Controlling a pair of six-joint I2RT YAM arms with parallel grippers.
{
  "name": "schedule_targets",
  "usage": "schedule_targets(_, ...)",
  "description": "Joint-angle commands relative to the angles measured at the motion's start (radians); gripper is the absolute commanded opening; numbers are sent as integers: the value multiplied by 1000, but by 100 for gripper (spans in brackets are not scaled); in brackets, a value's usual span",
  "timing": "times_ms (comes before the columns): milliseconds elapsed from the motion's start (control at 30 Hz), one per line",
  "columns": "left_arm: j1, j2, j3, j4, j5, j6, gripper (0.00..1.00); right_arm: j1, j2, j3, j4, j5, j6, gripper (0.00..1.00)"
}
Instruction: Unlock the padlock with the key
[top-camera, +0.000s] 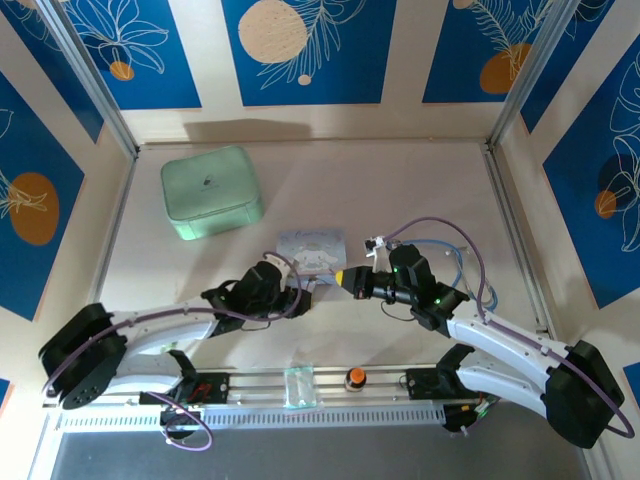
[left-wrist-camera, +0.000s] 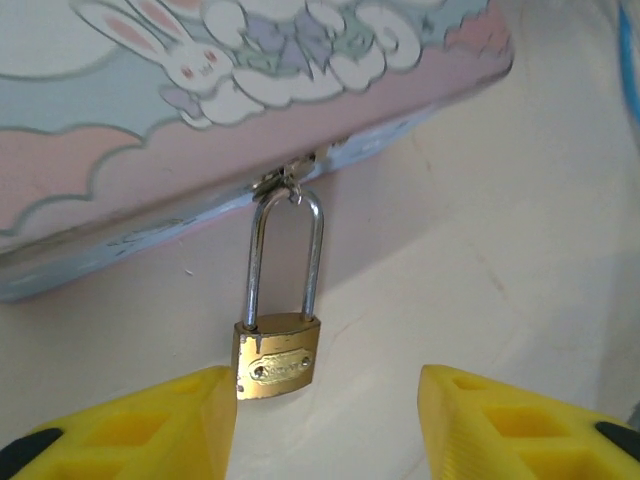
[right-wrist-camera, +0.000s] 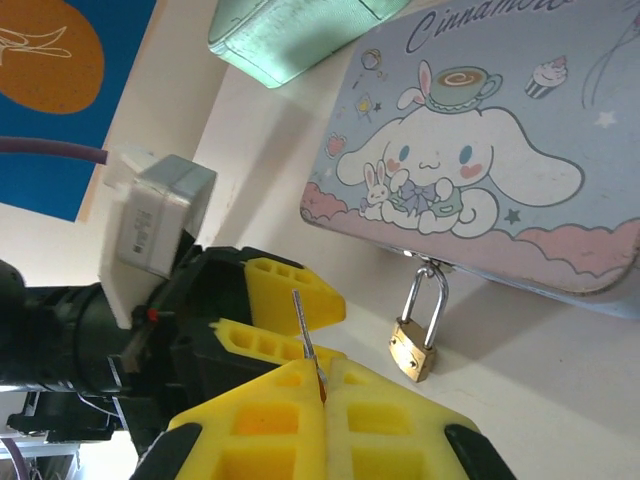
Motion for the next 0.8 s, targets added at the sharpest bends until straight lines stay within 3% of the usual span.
schedule_targets(0,-8,57,11,61,42,105,52,-2,-12,-11,-16,17,-11,0)
schedule_targets(367,-11,195,7,179,52,118,51,-3,-71,-43,-47,53,2,0)
schedule_targets(633,-15,262,22,221,70,81,33,-3,-72,-58,-29,57,13,0)
schedule_targets(767,-24,289,34,216,40,60,35,-3,-73,-73,-16,61,21,0)
